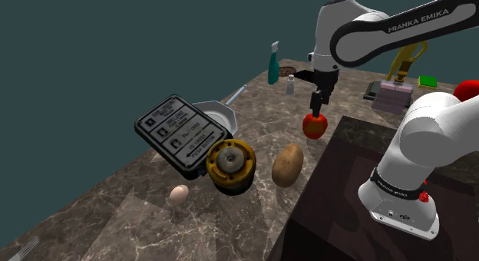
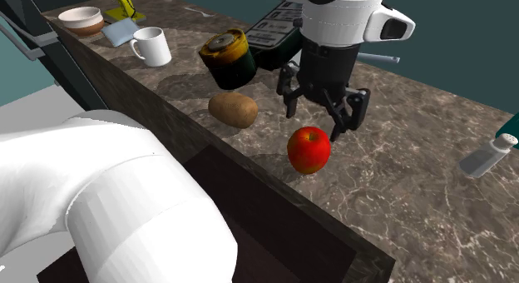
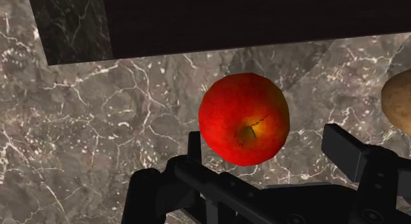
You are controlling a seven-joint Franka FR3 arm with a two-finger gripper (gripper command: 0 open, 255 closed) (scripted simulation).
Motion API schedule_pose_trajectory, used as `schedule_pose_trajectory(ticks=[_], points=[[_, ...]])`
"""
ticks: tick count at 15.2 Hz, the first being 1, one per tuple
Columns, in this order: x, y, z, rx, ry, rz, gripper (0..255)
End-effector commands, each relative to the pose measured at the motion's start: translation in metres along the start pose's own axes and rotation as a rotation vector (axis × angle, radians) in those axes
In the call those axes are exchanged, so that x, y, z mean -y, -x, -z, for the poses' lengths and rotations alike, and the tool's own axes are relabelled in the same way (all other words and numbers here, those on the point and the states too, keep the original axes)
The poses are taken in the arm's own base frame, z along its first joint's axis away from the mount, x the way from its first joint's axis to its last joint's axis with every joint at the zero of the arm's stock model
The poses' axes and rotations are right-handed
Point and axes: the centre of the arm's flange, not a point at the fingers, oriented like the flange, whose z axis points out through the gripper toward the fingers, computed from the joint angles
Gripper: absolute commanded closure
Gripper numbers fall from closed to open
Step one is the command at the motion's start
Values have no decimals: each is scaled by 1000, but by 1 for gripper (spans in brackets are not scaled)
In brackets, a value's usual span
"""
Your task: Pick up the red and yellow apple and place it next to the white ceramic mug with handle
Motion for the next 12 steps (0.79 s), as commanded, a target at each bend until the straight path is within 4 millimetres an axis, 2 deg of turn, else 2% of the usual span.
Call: schedule_pose_trajectory(ticks=[1,9,10,12], points=[[1,0,-11,-1,0,0,0],[1,0,-14,-1,0,0,0],[1,0,-14,-1,0,0,255],[1,0,-14,-1,0,0,255]])
